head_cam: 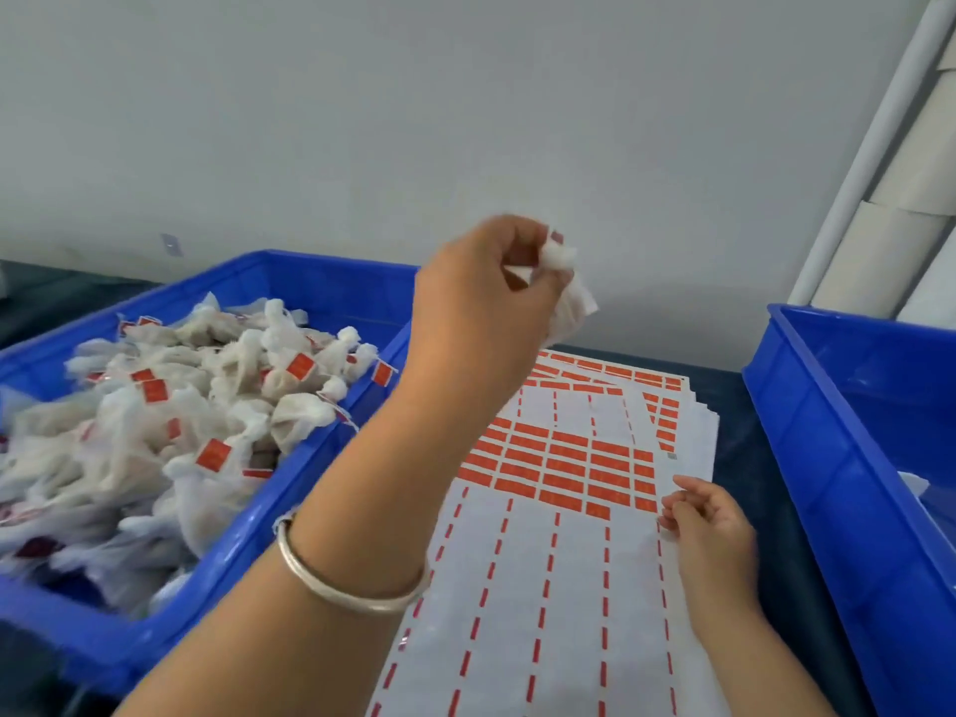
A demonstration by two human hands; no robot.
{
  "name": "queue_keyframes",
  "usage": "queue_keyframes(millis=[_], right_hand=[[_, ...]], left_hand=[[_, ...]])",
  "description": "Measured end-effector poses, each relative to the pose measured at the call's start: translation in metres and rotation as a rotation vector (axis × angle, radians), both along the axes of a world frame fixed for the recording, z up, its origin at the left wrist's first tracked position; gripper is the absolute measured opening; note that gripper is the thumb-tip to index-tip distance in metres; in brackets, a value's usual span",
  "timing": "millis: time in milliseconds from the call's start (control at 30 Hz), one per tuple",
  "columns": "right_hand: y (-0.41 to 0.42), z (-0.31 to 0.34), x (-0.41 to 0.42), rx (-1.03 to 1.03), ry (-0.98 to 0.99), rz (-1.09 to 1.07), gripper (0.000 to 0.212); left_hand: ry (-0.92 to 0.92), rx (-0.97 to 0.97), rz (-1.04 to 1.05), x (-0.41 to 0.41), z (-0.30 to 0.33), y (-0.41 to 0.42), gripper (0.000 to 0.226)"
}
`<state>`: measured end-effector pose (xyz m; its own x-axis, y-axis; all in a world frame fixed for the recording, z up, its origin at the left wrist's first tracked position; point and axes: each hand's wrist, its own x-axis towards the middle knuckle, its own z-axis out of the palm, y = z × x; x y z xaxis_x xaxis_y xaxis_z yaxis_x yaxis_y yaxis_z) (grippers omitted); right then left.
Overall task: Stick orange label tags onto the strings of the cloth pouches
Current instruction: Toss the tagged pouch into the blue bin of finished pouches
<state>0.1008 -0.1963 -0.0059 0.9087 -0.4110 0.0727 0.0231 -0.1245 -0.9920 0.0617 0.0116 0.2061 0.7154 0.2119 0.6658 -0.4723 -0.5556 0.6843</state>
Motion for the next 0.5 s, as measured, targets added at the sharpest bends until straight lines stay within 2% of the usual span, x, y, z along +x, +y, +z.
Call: queue_keyframes(millis=[133,300,500], right_hand=[[0.002,0.0,-0.001,-0.078,0.022,-0.003,0.014],[0.005,-0.002,-0.001,-0.165,0.049,0.032,0.01],[0.009,0.002,-0.004,-0.237,0.042,0.078,0.008]], left_hand=[[0.006,0.078,0.115,-0.002,0.035,0.039,0.009],[0.224,0.137,0.338,0.02,0.043,0.107,0.009],[0.495,-0.044,0.4,0.032,0.024,0.185,0.014]])
